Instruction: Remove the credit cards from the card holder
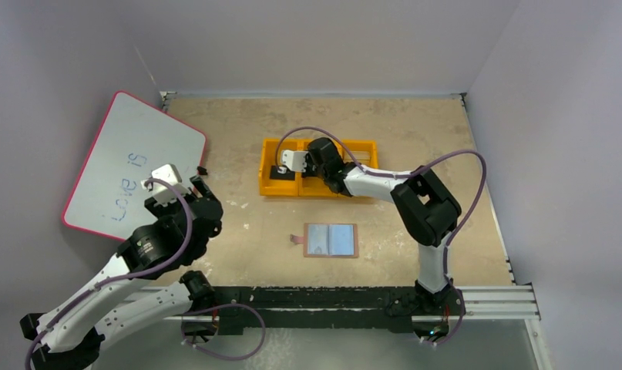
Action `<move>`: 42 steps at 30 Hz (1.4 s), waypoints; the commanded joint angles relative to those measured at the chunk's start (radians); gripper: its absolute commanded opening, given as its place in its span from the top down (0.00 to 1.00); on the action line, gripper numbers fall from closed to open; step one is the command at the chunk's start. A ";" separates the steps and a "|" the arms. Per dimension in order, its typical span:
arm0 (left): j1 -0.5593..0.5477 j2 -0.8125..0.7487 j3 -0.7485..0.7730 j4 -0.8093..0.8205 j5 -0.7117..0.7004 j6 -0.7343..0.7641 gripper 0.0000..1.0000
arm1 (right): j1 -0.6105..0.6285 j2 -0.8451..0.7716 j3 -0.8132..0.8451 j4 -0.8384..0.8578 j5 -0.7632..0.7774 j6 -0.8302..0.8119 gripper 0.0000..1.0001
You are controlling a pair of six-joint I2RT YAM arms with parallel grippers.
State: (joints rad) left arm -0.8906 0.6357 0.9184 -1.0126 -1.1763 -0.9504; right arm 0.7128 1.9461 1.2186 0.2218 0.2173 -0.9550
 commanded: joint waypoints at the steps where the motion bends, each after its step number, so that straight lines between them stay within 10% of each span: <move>1: 0.003 0.008 0.022 -0.001 -0.023 -0.010 0.27 | -0.002 0.004 0.060 0.001 -0.023 0.030 0.81; 18: 0.002 0.029 0.018 0.009 -0.013 0.003 0.27 | -0.033 -0.020 0.045 -0.037 -0.075 0.027 0.72; 29: 0.003 0.050 0.019 0.012 -0.009 0.007 0.27 | -0.045 -0.034 0.042 -0.066 -0.169 0.066 0.42; 38: 0.002 0.048 0.019 0.006 -0.016 0.003 0.27 | -0.060 -0.088 0.024 0.031 -0.270 0.297 0.49; 42: 0.002 0.047 0.018 0.007 -0.017 0.003 0.28 | -0.063 -0.113 0.019 0.033 -0.326 0.475 0.72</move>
State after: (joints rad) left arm -0.8906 0.6853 0.9184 -1.0115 -1.1748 -0.9501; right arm 0.6579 1.9247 1.2301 0.1894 -0.0235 -0.7017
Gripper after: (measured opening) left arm 0.726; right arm 0.399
